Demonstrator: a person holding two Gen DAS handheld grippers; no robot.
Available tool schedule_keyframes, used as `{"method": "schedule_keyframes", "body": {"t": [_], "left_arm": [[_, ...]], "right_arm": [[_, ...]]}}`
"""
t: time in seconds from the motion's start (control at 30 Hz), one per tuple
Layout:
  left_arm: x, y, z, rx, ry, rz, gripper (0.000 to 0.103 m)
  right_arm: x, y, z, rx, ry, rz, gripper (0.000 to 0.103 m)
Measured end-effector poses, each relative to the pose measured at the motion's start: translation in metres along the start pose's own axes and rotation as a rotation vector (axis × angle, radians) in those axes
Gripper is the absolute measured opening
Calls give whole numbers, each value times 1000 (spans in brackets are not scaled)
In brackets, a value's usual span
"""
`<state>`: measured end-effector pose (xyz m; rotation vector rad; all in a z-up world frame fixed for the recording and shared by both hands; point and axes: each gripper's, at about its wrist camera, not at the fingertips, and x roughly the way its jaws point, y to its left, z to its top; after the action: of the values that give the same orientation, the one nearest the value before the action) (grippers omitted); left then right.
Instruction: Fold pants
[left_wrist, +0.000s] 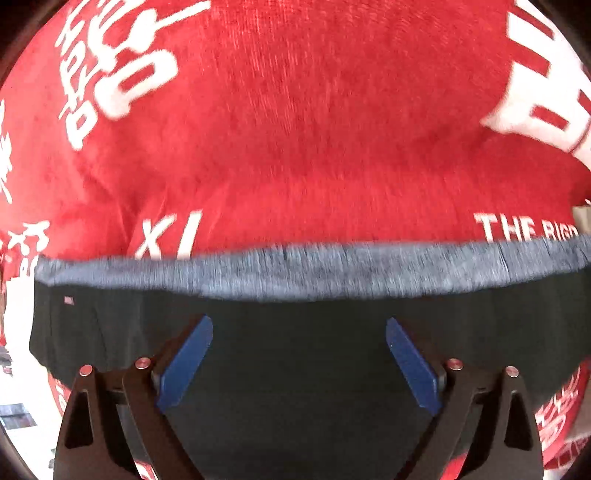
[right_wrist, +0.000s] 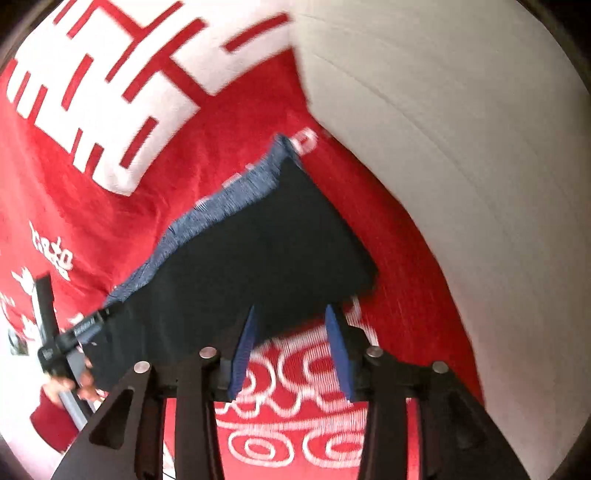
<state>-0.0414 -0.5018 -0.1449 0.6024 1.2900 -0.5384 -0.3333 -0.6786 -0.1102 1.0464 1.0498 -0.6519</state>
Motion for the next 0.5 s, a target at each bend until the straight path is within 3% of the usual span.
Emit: {"method": "schedule_keyframes", "body": {"t": [0.1, 0.23, 0.37, 0.5], "left_arm": [[-13, -15, -27, 25, -2, -32, 96], [-26, -59, -26, 97, -33, -94, 96], [-17, -96, -30, 148, -19, -121, 96], [-8, -103, -39, 143, -24, -116, 101]], "right_arm": [[1, -8, -18, 49, -19, -1, 43], [12, -12, -33, 129, -64, 0, 43], [19, -17, -29, 207, -139, 23, 44], [24, -17, -23, 258, -201, 24, 43]]}}
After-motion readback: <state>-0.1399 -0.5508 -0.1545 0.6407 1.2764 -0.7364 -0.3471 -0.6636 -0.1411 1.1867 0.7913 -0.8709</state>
